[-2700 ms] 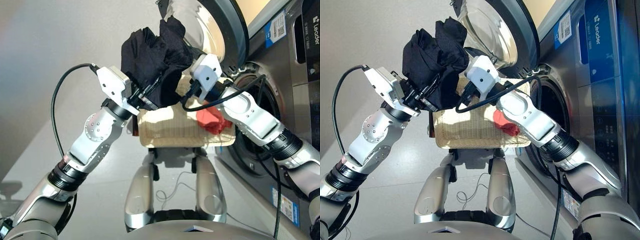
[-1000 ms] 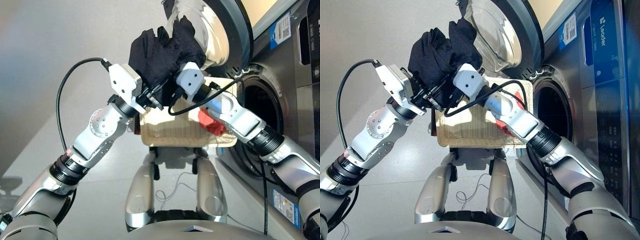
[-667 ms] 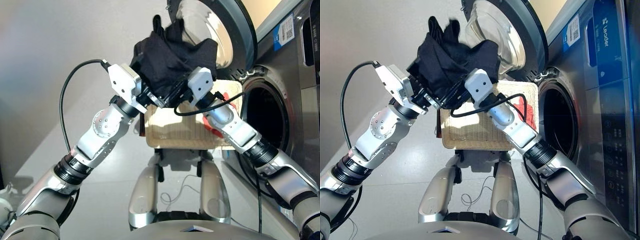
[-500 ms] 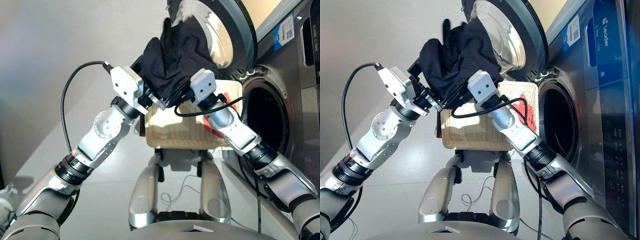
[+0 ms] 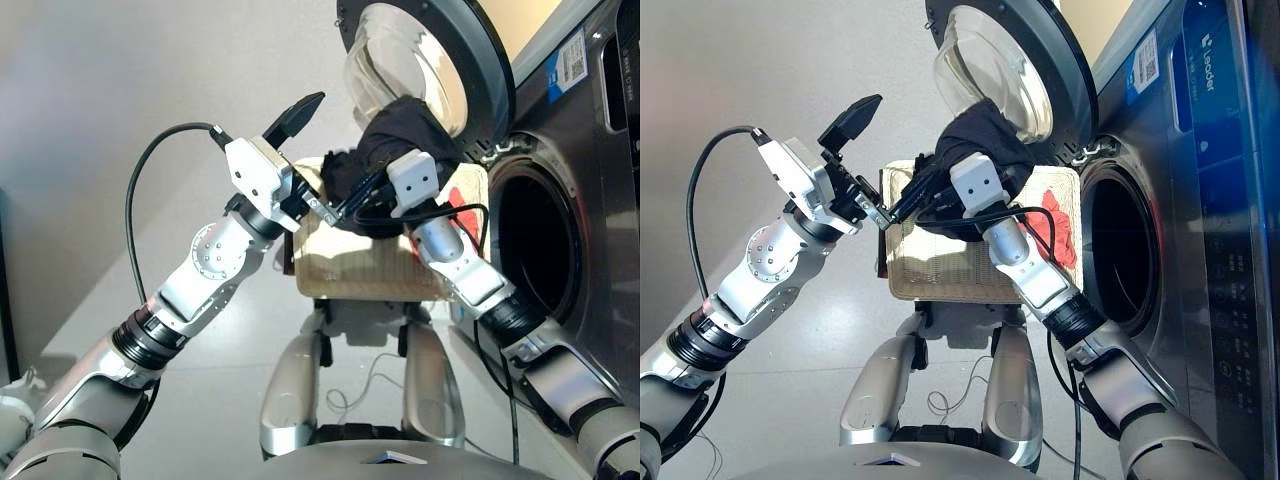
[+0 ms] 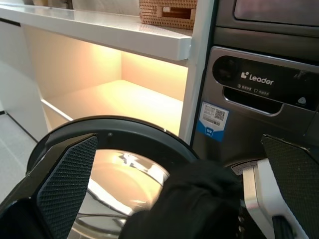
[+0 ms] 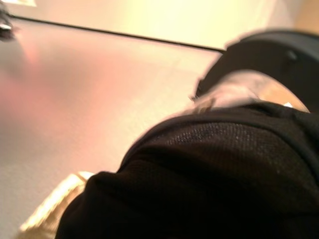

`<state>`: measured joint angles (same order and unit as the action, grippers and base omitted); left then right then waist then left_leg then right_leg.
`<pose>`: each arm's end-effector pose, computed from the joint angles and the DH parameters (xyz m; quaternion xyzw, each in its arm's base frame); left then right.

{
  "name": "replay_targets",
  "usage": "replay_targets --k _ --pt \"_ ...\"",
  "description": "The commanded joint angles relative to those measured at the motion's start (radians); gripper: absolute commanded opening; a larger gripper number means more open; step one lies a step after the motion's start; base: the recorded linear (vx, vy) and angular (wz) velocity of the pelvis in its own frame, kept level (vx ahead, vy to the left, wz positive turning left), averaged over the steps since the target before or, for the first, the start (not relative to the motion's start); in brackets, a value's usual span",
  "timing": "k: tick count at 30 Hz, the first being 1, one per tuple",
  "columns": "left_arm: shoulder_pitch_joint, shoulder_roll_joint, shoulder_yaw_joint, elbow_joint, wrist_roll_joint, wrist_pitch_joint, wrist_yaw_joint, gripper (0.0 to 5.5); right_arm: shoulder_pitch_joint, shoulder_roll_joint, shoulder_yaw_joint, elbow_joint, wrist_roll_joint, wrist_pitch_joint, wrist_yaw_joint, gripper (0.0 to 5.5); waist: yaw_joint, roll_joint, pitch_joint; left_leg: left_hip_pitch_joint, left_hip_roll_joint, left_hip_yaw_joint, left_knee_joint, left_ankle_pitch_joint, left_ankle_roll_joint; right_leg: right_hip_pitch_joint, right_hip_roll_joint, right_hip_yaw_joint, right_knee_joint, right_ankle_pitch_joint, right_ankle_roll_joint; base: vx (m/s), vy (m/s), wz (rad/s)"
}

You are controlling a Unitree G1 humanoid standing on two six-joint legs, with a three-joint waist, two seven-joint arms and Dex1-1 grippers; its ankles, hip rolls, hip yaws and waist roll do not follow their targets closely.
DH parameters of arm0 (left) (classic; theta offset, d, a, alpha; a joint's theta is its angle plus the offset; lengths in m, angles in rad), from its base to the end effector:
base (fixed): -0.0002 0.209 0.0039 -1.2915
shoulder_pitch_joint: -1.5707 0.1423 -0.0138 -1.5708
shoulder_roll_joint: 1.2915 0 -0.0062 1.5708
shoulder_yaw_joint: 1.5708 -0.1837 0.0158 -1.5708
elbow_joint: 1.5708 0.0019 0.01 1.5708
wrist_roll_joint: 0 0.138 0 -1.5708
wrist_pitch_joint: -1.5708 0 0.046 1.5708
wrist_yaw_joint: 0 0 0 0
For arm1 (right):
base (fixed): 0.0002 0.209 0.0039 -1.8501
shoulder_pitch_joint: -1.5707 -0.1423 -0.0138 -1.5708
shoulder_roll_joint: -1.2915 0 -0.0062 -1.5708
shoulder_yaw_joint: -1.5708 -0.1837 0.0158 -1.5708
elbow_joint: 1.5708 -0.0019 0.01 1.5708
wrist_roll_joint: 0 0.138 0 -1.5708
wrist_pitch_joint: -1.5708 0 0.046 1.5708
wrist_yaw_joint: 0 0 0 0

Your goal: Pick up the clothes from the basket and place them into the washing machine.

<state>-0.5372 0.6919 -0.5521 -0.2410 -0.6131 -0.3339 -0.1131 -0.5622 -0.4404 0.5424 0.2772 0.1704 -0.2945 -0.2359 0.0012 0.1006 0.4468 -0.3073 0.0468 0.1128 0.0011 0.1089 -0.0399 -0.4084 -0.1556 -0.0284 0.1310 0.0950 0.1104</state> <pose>0.2380 0.1325 0.1808 0.0428 -0.3227 -0.4017 0.8559 0.2809 -0.1228 0.1115 -0.1694 -0.2239 0.1536 0.9474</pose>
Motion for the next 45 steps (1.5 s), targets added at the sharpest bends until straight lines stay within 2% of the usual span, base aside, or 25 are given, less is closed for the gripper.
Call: replay_targets --k 1,7,13,16,23,26,29,34,40,45 --pt "-0.011 -0.018 -0.027 -0.067 0.036 -0.097 0.02 5.5 0.021 0.103 -0.075 0.011 -0.012 -0.127 -0.068 0.0 0.003 -0.04 -0.071 0.005 -0.062 0.007 0.038 -0.035 -0.019 0.008 -0.041 0.008 -0.008 0.015 0.066 0.0 0.0 0.0" --pt "-0.01 -0.043 -0.019 -0.059 0.06 -0.106 0.053 5.5 0.095 0.123 -0.152 0.135 0.038 -0.152 -0.125 0.0 -0.011 -0.044 -0.055 -0.026 -0.056 0.007 0.126 -0.075 -0.012 0.001 -0.035 0.019 0.029 -0.003 0.058 0.0 0.0 0.0" --pt "0.018 -0.093 0.013 -0.049 0.072 -0.112 0.105 5.5 0.184 0.125 -0.215 0.238 0.059 -0.174 -0.18 0.0 -0.026 -0.057 -0.039 -0.059 -0.042 0.002 0.209 -0.115 -0.005 -0.02 -0.015 0.034 0.097 -0.035 0.044 0.0 0.0 0.0" --pt "0.026 -0.108 0.023 -0.049 0.08 -0.115 0.131 5.5 0.215 0.137 -0.265 0.315 0.057 -0.186 -0.249 0.0 -0.034 -0.062 -0.031 -0.079 -0.035 -0.003 0.249 -0.134 -0.004 -0.035 -0.005 0.041 0.13 -0.053 0.038 0.0 0.0 0.0" --pt "0.033 -0.193 0.029 -0.03 0.079 -0.125 0.193 5.5 0.199 0.132 -0.346 0.469 0.068 -0.185 -0.364 0.0 -0.031 -0.06 -0.012 -0.141 -0.034 -0.014 0.305 -0.155 -0.003 -0.09 0.014 0.043 0.184 -0.073 0.029 0.0 0.0 0.0" --pt "0.027 -0.204 0.028 -0.027 0.083 -0.129 0.208 5.5 0.182 0.128 -0.379 0.508 0.082 -0.193 -0.401 0.0 -0.027 -0.057 -0.009 -0.161 -0.032 -0.018 0.317 -0.161 -0.003 -0.109 0.019 0.047 0.196 -0.079 0.026 0.0 0.0 0.0" --pt "0.021 -0.238 0.025 -0.018 0.094 -0.129 0.24 5.5 0.152 0.101 -0.45 0.575 0.106 -0.193 -0.469 0.0 -0.023 -0.052 0.007 -0.204 -0.037 -0.023 0.346 -0.171 -0.002 -0.15 0.024 0.047 0.218 -0.085 0.021 0.0 0.0 0.0" --pt "0.008 -0.246 0.014 -0.016 0.096 -0.128 0.251 5.5 0.085 0.02 -0.509 0.673 0.125 -0.176 -0.525 0.0 -0.013 -0.039 0.03 -0.272 -0.038 -0.03 0.387 -0.178 -0.002 -0.213 0.027 0.047 0.254 -0.094 0.016 0.0 0.0 0.0" --pt "0.005 -0.257 -0.001 -0.023 0.086 -0.122 0.259 5.5 -0.014 -0.102 -0.519 0.717 0.129 -0.155 -0.563 0.0 -0.001 -0.017 0.067 -0.375 -0.038 -0.021 0.44 -0.183 -0.003 -0.322 0.029 0.056 0.309 -0.095 0.011 -0.044 -0.008 0.028" --pt "-0.004 -0.265 -0.001 -0.031 0.096 -0.128 0.277 5.5 -0.121 -0.207 -0.518 0.762 0.136 -0.138 -0.581 0.0 0.01 0.001 0.073 -0.478 -0.034 -0.019 0.484 -0.185 -0.003 -0.426 0.027 0.066 0.348 -0.094 0.01 -0.054 -0.011 0.019"
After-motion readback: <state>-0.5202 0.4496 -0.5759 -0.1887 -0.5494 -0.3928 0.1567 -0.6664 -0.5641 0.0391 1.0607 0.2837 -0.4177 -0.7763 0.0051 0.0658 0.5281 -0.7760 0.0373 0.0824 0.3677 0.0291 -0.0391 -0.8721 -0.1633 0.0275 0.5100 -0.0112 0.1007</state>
